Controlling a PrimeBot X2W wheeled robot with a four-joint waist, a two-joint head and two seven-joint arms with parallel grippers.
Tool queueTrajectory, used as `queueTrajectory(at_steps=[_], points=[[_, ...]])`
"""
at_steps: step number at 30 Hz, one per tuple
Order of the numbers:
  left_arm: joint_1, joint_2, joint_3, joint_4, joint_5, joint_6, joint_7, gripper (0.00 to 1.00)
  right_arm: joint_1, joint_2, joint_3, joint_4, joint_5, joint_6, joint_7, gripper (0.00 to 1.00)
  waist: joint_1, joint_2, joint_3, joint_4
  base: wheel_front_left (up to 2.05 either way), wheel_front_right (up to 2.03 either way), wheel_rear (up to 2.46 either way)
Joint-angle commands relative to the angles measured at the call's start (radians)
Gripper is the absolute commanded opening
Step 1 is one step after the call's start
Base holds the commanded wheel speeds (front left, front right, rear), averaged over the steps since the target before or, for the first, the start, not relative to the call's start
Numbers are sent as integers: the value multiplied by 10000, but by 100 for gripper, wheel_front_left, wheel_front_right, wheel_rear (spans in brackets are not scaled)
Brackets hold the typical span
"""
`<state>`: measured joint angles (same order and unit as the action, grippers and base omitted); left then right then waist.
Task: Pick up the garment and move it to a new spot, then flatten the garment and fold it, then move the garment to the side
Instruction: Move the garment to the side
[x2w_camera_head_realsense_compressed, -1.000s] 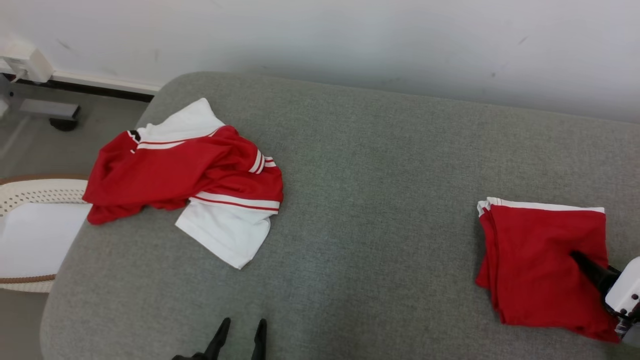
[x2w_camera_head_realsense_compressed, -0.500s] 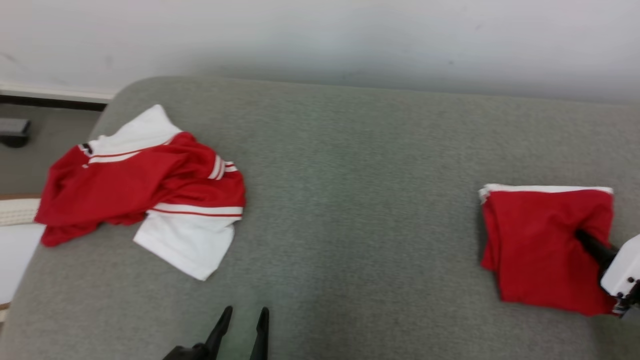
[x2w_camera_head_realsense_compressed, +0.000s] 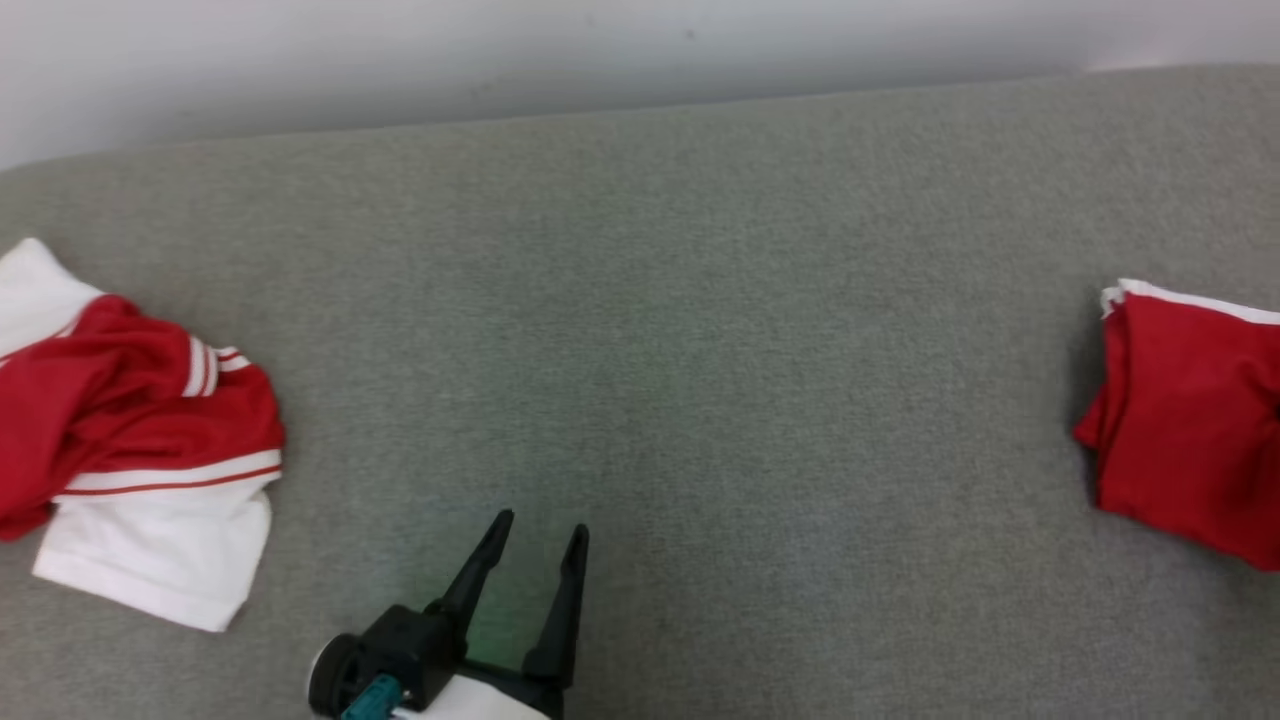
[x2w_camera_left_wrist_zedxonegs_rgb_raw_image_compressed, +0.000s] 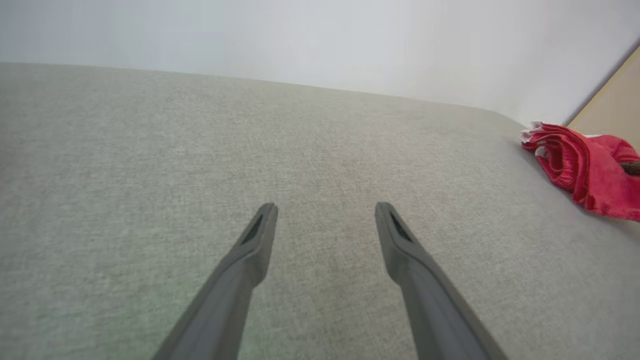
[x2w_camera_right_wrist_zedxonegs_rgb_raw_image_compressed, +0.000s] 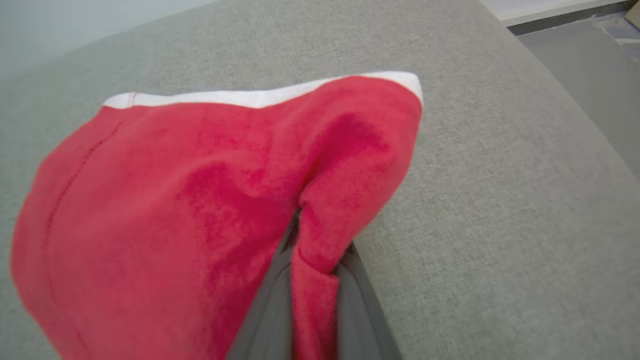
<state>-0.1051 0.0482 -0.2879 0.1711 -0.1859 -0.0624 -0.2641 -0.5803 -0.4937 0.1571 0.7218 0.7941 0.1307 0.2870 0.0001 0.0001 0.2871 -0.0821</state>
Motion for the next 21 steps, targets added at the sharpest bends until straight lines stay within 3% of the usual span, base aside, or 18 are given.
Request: queueTrajectory(at_steps=[1, 7, 12, 21], points=[[-180, 43, -78, 9, 125, -53, -4, 100, -286, 15, -11, 185, -190, -1, -157, 0, -1, -1, 313, -260, 0, 0, 0], [-766, 43, -680, -149, 228, -169, -3, 100, -1269, -318, -176, 854, -1176, -2, -846, 0, -1, -1, 956, 14, 0, 0, 0], [-1300, 48, -1076, -121, 389, -257, -3, 100, -2443, -986, -505, 1435, -2214, -5, -1143, 0, -1, -1, 1772, 474, 0, 0, 0], [-1514, 171, -896, 151, 447, -258, 20, 100, -3988, -1674, -1302, 3045, -4119, -9, -1245, 0, -1, -1, 2396, 928, 0, 0, 0]])
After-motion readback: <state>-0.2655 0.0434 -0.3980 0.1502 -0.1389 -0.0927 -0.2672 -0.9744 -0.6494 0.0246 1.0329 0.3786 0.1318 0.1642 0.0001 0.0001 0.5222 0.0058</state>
